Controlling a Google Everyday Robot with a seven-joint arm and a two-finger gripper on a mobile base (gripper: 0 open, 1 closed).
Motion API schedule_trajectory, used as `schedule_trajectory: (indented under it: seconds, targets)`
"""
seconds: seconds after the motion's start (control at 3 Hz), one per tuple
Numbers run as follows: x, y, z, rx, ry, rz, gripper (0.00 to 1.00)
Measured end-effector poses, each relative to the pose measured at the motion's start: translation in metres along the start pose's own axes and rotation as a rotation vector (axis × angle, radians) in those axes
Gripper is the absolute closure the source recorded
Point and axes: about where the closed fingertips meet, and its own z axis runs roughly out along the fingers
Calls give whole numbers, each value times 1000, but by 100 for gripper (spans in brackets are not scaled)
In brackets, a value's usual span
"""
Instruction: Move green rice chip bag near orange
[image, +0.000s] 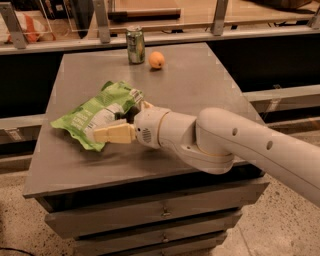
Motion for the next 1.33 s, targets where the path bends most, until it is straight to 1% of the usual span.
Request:
schedule_trajectory:
  seconds: [0.33,0.67,1.33]
  targets:
    - [-1,2,6,11,25,-3,0]
    - [-2,5,10,39,70,-3,18]
    - [-1,10,15,74,130,-3,64]
